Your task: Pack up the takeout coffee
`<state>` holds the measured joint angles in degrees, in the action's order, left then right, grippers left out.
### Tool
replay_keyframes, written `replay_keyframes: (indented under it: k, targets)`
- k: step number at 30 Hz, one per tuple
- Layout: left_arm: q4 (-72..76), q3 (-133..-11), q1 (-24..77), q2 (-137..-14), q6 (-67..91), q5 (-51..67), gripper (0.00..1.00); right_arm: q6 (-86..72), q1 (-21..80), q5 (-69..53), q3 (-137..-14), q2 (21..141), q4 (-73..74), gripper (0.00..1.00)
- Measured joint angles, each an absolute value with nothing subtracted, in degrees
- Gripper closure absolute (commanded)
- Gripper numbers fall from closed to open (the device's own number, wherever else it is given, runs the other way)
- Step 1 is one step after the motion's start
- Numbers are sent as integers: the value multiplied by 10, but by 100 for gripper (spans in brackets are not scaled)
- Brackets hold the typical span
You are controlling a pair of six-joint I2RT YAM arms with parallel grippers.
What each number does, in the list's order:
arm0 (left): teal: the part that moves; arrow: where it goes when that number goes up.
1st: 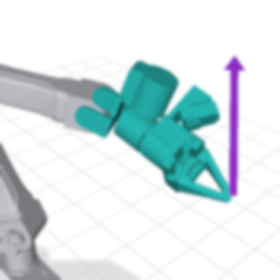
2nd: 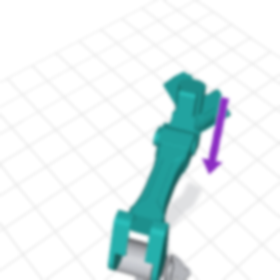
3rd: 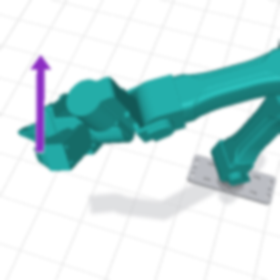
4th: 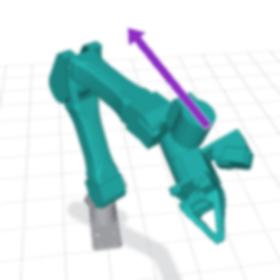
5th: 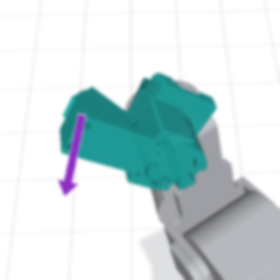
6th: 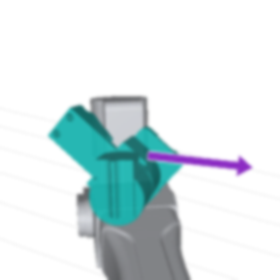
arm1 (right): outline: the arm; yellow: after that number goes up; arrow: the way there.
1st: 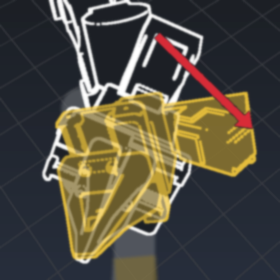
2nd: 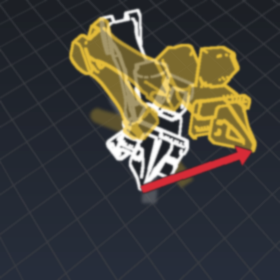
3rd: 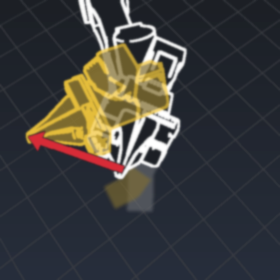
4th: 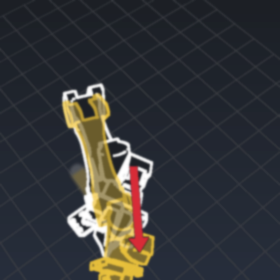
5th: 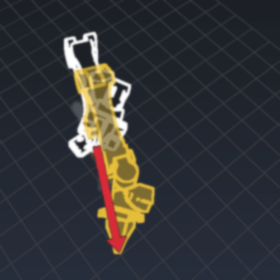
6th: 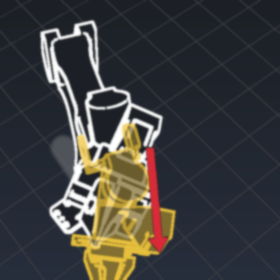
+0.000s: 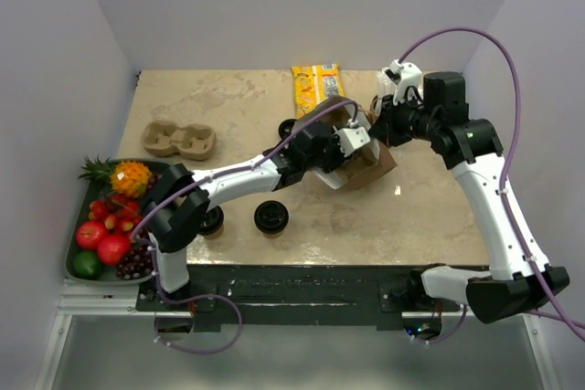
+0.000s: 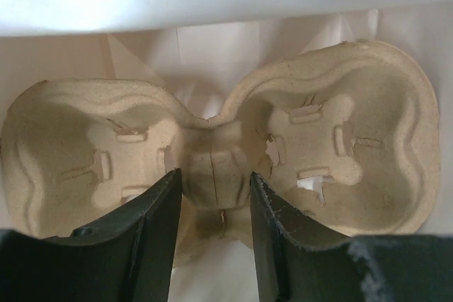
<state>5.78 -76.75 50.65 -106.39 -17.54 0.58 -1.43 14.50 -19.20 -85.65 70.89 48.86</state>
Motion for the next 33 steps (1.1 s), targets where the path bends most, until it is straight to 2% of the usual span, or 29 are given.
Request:
replay_keyframes:
  k: [9, 15, 24, 33]
  targets:
    - [55, -771, 507, -1071, -176, -7, 100, -15, 151, -155, -876, 714, 499, 100]
    - [57, -787, 507, -1105, -176, -22, 100, -14, 150, -187, -877, 716, 499, 100]
    - [200, -710, 508, -1106, -205, -37, 100, -10, 147, -296, -855, 708, 505, 100]
    - [267, -683, 513, -1094, -212, -48, 100, 56, 146, -313, -860, 677, 550, 100]
